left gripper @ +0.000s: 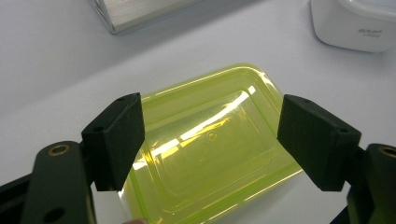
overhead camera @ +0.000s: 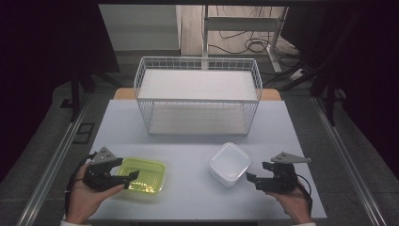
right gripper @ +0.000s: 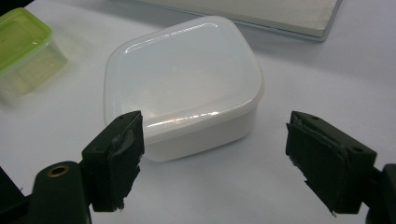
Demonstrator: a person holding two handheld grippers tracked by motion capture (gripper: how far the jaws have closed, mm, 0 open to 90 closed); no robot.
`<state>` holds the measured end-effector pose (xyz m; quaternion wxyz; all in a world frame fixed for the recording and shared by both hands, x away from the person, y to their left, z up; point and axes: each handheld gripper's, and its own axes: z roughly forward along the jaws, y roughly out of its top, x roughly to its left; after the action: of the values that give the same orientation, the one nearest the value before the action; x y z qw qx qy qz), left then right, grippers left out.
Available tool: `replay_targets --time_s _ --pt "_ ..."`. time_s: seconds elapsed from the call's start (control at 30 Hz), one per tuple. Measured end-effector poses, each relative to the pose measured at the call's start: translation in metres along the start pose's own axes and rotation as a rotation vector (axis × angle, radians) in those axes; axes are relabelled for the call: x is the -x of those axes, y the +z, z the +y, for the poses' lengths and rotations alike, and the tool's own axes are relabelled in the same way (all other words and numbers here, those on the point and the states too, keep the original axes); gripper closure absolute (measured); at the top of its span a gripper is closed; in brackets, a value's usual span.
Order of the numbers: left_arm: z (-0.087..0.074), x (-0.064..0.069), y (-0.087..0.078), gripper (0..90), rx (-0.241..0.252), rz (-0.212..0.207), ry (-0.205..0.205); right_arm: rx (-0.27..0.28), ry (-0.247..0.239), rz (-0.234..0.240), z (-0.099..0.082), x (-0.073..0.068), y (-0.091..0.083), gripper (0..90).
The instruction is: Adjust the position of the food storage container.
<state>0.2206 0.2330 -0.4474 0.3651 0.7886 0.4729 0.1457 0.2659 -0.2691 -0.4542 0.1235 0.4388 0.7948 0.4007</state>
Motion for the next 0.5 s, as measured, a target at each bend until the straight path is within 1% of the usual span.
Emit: replay_targets --time_s 0.2,0.33,0.37,0.43,0.5 --pt "0.0024 0.0027 0.0011 22.6 -0.009 -0.010 0.000 0.008 0.013 -0.013 -0.0021 0.0055 -0.0019 19.2" --pt "0.0026 0.0049 0.0001 22.8 -0.015 -0.014 0.007 0.017 0.015 -0.029 -0.0018 0.0060 -0.0045 19.6" --pt "0.0028 0.0062 -0.0021 22.9 -0.016 -0.015 0.014 0.019 0.015 -0.033 -0.0014 0.0059 -0.0049 19.7" --pt "0.0028 0.0072 -0.0052 23.1 -0.010 -0.018 0.011 0.024 0.014 -0.037 -0.0010 0.0056 -0.0044 19.8" --pt "0.0031 0.0081 -0.0078 23.6 -0.006 -0.019 -0.001 0.023 0.013 -0.040 -0.0011 0.0049 -0.0031 20.0"
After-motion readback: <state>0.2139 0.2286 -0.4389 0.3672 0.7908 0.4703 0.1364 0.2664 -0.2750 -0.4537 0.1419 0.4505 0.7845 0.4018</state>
